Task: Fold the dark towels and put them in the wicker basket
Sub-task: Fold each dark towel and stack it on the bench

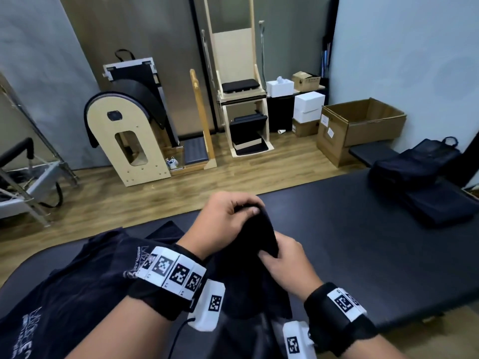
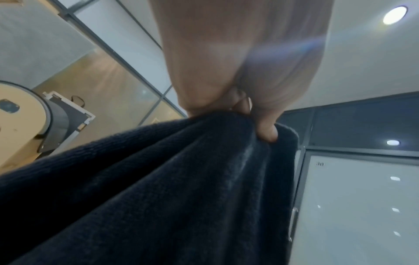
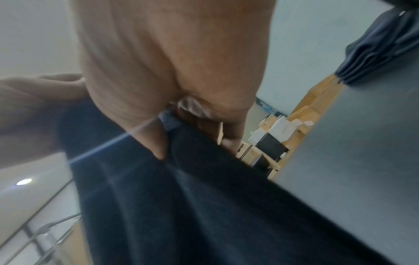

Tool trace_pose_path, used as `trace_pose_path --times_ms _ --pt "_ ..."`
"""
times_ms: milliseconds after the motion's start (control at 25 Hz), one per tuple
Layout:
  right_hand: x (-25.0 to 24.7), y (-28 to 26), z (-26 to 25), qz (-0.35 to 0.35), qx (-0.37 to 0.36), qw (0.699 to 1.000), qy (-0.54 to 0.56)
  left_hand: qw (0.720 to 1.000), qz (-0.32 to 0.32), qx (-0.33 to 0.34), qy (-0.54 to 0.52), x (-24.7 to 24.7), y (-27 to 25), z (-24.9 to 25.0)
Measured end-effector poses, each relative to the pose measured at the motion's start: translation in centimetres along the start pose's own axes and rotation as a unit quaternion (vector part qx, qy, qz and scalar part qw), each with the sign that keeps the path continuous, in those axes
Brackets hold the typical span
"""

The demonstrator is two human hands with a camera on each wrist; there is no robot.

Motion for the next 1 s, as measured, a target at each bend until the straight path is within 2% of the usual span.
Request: trace_pose_path --times_ms 120,160,280,360,520,600,680,760,800,920,1000 --pt "-3.2 1.9 3.1 0.008 0.063 0.996 -0.056 0.997 0.076 0.013 0.028 -2.6 2.9 0.8" --pt "-4.7 2.9 3.8 0.031 0.072 0.994 -0.083 0.996 0.078 0.009 0.043 -3.3 3.9 0.7" --pt "-10.0 6.8 3.5 0.135 0.072 0.981 -0.117 0.994 0.023 0.000 0.111 -4.1 7.3 0.1" --pt "-13.6 10.0 1.9 0.174 0.054 0.979 -0.088 0.991 0.017 0.014 0.130 -4.4 9.5 0.5" --pt "-20.9 14.9 -2.2 0.220 -0.064 0.967 -0.113 0.985 0.130 0.040 0.103 -5.6 14.9 1.8" --pt "-24.2 15.3 -3.6 0.174 -0.088 0.972 -0.132 0.979 0.180 0.036 0.083 -6.0 17.1 2.0" --pt "-27.3 15.0 -4.3 0.074 -0.060 0.986 -0.135 0.975 0.212 0.020 0.057 -6.1 18.6 1.8" --pt "-30.5 15.2 -4.0 -0.017 -0.021 0.987 -0.156 0.976 0.212 -0.005 0.053 -5.3 19.7 1.9" --pt "-32.0 15.6 -3.3 -0.038 -0.011 0.982 -0.184 0.975 0.207 -0.016 0.074 -4.6 20.2 2.1" --pt "-35.8 17.4 0.4 -0.006 -0.049 0.953 -0.300 0.965 0.186 -0.050 0.177 -1.6 20.9 3.4" --pt "-38.1 18.2 2.7 0.007 -0.055 0.941 -0.335 0.949 0.179 -0.070 0.250 0.3 21.2 5.0"
Point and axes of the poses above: each hand's wrist, its own y-axis towards the middle knuckle, its own x-axis out of the palm, z = x × y, the point moved 1 cm from there along y, towards the middle knuckle, and after that the axes turned 5 degrees about -x, right-handed, at the moved point
